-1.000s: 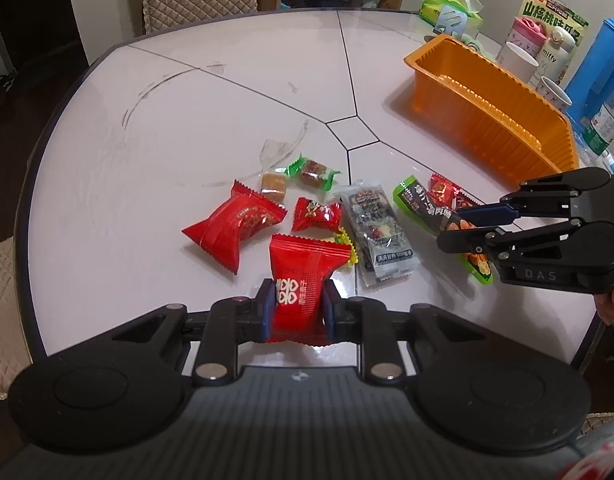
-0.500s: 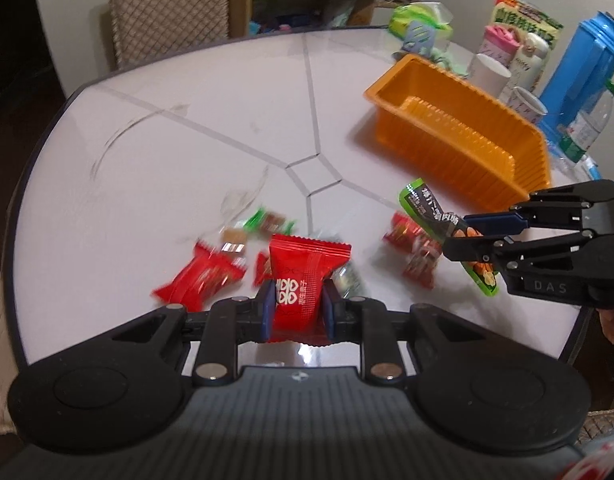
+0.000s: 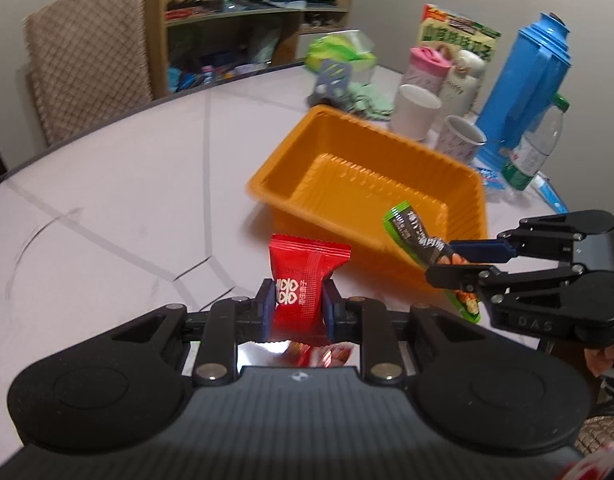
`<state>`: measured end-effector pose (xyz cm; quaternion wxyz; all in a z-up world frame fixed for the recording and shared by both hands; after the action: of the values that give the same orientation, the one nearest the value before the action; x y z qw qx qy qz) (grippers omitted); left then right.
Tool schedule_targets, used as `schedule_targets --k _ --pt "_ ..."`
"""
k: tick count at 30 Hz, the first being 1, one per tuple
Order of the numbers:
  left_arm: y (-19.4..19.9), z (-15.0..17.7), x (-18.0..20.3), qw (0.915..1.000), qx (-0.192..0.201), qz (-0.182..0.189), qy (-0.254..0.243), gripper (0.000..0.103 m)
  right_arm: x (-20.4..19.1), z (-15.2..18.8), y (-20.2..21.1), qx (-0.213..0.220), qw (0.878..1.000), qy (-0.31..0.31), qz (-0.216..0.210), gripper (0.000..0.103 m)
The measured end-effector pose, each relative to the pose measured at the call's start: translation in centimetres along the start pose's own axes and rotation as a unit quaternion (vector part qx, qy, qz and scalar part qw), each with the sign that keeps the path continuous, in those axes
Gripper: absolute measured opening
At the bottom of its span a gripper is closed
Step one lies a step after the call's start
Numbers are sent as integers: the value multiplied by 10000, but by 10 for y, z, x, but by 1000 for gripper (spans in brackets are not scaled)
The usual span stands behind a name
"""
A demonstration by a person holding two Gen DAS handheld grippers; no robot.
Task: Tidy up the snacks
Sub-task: 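Carry both packets over the orange tray and open both tools to drop them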
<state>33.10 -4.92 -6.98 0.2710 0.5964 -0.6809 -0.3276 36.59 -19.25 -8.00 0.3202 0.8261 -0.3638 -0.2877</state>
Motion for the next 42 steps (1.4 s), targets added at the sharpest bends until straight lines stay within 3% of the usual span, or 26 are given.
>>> schedule_targets --k 10,16,25,29,42 --pt "-62 -69 33 9996 -20 283 -86 22 65 -24 3 154 9964 -691 458 29" --pt "-105 -89 45 9992 -235 335 -3 22 92 -34 -14 112 9933 -995 574 29" --pt "-153 -96 51 9974 -583 382 188 22 116 -38 -44 -82 9894 -1278 679 29" --pt "-163 -94 54 9969 -687 356 161 22 120 -37 -51 -132 9895 -1287 648 21" --pt "-165 -95 60 9964 -697 456 129 22 126 -26 -46 -125 9862 -1534 609 21"
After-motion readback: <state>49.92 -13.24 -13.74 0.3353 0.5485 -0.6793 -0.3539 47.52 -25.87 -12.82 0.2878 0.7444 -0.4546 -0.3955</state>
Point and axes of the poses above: each gripper's, at about its wrist camera, not at the fingertips, and y roughly against the way its jaws point, x to its right, z to its underside, the point moved 4 cm from there along -y, roughly the way its jaws point, and after that the axes turned 14 degrees about -y, right-handed, at the moved point
